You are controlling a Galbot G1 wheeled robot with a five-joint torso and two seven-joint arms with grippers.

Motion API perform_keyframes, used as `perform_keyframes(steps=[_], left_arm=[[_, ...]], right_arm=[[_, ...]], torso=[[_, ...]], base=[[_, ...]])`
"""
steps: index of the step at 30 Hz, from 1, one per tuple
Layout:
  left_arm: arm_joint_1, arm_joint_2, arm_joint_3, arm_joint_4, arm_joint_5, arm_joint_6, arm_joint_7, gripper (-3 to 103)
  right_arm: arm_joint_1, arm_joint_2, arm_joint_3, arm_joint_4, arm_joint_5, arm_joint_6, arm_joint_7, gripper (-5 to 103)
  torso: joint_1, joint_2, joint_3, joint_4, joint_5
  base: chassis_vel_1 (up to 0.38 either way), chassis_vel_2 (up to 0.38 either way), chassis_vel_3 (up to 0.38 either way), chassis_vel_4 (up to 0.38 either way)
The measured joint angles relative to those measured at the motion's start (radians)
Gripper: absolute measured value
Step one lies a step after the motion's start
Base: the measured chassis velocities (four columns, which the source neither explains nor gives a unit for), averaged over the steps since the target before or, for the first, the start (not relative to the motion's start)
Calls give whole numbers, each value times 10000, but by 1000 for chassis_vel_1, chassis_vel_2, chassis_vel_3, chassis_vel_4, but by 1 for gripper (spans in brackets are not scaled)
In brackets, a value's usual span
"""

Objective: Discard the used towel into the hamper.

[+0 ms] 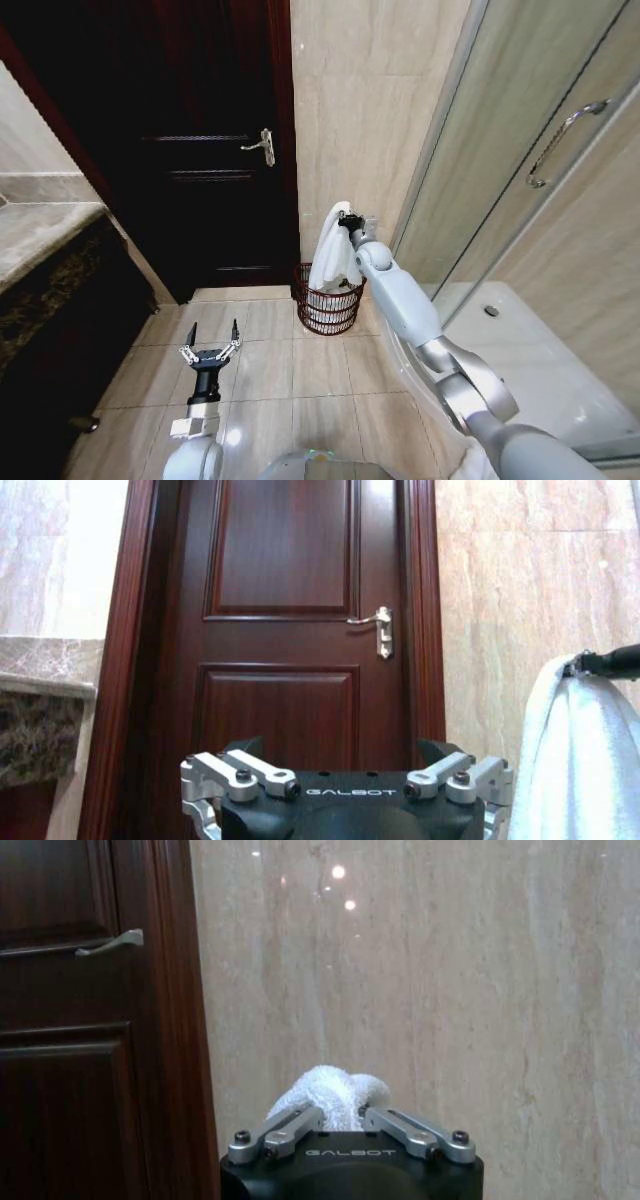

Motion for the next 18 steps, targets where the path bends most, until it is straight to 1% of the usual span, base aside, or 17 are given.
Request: perform_keyframes(steps=[3, 6, 18], left_arm=[[2, 6, -1, -25, -6, 24, 20, 100], [5, 17, -31, -55, -30, 67, 48, 100], [-77, 43, -28, -8, -37, 138, 92, 100]], right_arm=[[8, 25, 80, -108, -79, 49, -71, 4], [14, 81, 251, -351, -196, 131, -189, 4], [-103, 211, 359, -565, -345, 265, -316, 4]], torso=[[-42, -91, -50, 0, -1], [-123, -290, -166, -1, 0], [-331, -759, -425, 0, 0]], base=[[0, 0, 0, 0], [0, 0, 0, 0], [0, 0, 0, 0]])
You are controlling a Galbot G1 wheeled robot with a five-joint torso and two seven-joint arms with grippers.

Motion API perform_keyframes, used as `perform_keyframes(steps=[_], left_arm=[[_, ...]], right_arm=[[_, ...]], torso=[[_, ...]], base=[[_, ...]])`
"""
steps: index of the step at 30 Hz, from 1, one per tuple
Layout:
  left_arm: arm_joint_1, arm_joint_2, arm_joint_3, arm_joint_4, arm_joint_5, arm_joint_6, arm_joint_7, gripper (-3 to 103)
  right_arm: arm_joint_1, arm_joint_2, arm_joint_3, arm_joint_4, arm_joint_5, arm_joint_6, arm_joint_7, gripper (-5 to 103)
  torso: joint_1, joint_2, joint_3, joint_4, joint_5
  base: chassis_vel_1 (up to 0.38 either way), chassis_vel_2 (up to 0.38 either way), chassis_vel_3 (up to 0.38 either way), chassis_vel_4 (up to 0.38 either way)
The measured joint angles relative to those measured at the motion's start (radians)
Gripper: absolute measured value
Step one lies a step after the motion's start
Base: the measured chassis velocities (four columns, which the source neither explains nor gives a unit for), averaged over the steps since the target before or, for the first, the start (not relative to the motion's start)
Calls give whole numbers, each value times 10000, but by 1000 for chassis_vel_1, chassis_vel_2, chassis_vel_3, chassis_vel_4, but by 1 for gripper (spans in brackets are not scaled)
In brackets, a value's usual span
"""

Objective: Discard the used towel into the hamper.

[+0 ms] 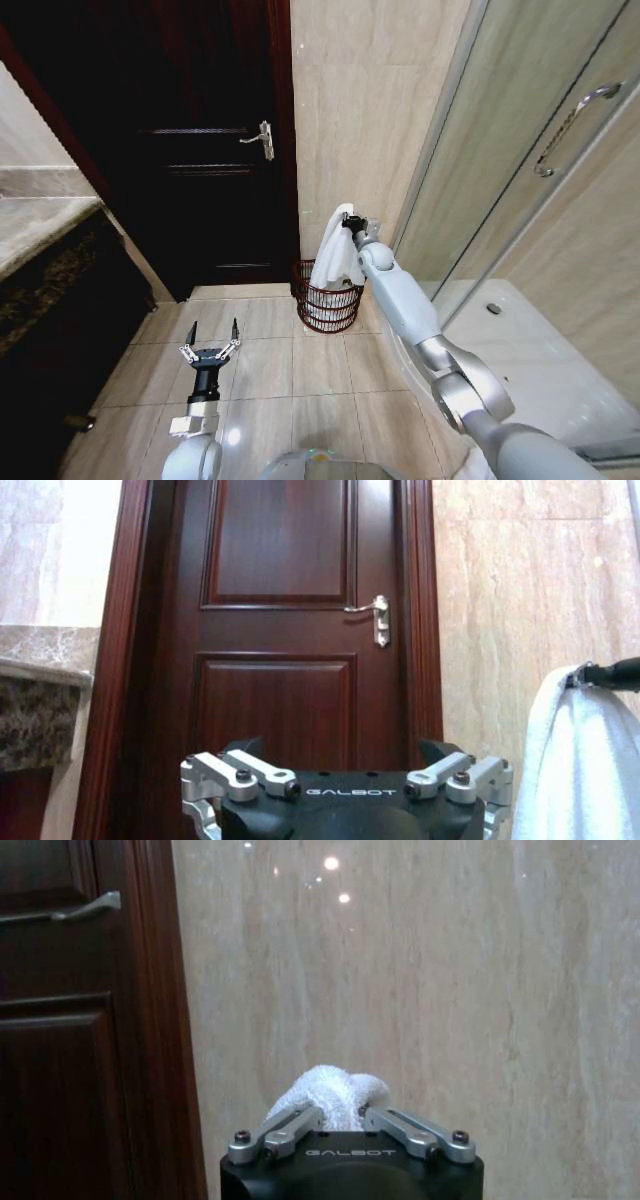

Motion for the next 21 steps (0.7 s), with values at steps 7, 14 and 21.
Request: perform_keyframes(steps=[7, 14, 21], left_arm=[[15, 1, 1, 15, -1, 4, 5, 100], [37, -56, 36, 38, 12, -35, 32, 100], [85, -123, 63, 16, 52, -73, 51, 100]], right_arm=[[-181, 100, 89, 53, -96, 35, -6, 4], [-392, 58, 87, 347, -119, 35, 6, 4], [-585, -86, 94, 564, -139, 6, 28, 4]], torso=[[-127, -324, -196, 0, 0], [-238, -581, -345, 0, 0], [-371, -908, -540, 0, 0]], base=[[0, 0, 0, 0], [0, 0, 0, 0], [0, 0, 0, 0]])
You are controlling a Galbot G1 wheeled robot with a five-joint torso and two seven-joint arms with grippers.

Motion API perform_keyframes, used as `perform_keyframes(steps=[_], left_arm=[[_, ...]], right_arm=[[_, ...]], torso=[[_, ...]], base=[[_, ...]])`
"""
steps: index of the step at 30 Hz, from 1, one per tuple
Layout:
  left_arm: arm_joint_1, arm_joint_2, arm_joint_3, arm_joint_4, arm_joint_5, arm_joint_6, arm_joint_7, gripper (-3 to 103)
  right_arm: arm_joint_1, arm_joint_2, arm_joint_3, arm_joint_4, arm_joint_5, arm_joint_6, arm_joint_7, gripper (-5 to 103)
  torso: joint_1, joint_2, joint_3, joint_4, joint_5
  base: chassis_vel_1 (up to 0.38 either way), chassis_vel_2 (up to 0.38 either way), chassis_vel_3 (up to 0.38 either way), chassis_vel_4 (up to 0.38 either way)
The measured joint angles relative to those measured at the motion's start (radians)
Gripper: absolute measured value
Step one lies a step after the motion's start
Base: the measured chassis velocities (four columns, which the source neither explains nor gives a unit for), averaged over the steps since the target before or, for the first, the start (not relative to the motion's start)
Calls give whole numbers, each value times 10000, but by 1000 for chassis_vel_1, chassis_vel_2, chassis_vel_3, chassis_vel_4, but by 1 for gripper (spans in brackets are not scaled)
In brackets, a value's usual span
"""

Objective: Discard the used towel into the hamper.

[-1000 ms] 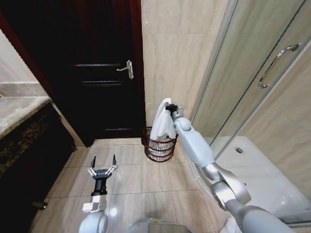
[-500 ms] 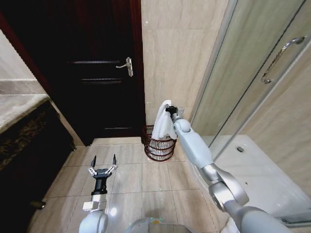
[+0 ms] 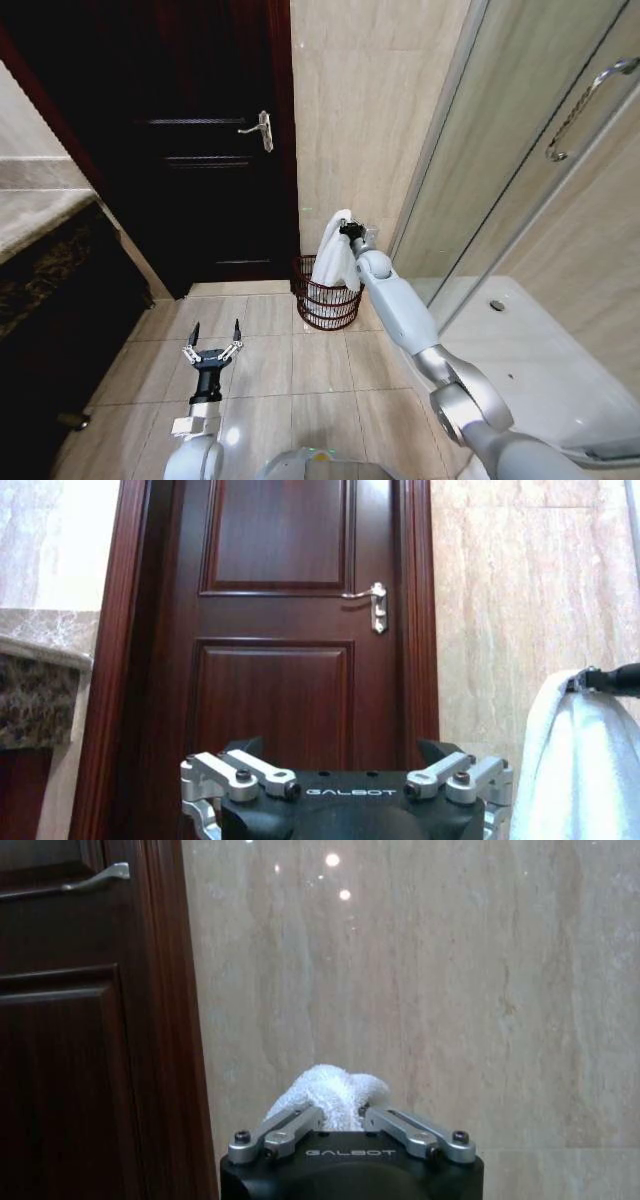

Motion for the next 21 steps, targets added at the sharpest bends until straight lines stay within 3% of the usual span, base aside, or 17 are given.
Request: perform_keyframes(steps=[21], left_arm=[[-9, -432, 87, 62, 339, -23, 139, 100]], right_arm=[[-401, -368, -133, 515, 28, 45, -73, 4]], torso=[[-327, -853, -526, 0, 2]], base=[[0, 0, 0, 0]])
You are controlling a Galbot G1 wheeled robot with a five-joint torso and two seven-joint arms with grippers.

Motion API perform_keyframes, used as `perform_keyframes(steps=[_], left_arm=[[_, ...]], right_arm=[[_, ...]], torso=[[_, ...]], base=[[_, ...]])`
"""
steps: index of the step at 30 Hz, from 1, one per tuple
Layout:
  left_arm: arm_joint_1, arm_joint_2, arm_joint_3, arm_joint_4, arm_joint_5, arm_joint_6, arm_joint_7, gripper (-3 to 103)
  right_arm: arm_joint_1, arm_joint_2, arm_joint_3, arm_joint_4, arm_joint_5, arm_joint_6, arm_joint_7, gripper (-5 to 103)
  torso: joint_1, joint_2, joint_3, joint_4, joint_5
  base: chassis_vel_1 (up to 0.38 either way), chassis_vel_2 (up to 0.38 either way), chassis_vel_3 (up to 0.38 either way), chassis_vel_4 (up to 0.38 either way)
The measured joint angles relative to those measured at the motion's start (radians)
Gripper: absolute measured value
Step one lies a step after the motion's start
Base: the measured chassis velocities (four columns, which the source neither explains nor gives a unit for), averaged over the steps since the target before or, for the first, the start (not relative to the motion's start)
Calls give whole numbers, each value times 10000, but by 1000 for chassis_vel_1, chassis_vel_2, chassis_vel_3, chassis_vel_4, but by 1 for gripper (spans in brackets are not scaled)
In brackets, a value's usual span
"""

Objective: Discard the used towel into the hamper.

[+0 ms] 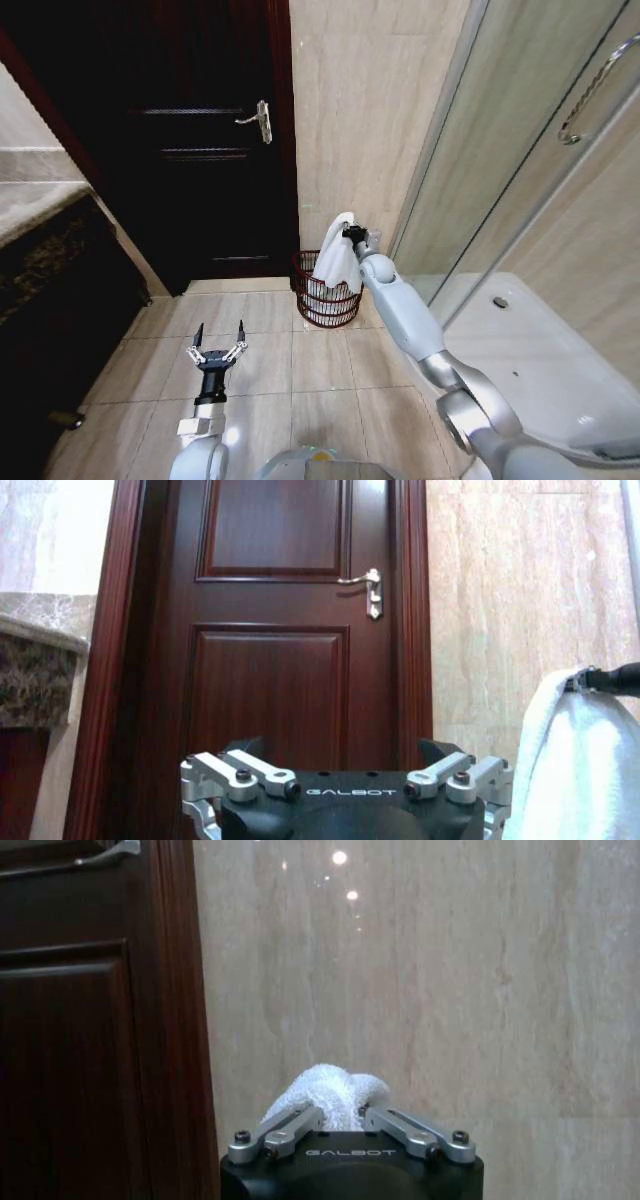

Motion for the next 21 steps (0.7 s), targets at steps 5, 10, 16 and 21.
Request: perform_keyframes(steps=[5, 10, 16, 21], left_arm=[[-9, -103, 30, 32, 92, -61, 14, 100], [-40, -173, 34, 104, 154, -191, -16, 100], [-24, -187, 28, 192, 147, -279, -45, 100], [-30, -172, -5, 258, 95, -301, -54, 100]], right_arm=[[-193, -82, 13, 124, -102, 125, -61, 4], [-309, -133, 145, 317, -302, 203, -148, 4], [-818, -288, 242, 869, -616, 472, -267, 4], [-1527, -397, 376, 1475, -972, 659, -269, 4]], torso=[[-86, -229, -142, 0, 0], [-131, -353, -223, 0, -1], [-137, -369, -235, 1, -1], [-133, -351, -224, 0, -1]], base=[[0, 0, 0, 0], [0, 0, 0, 0], [0, 0, 0, 0], [-20, 10, 13, -13]])
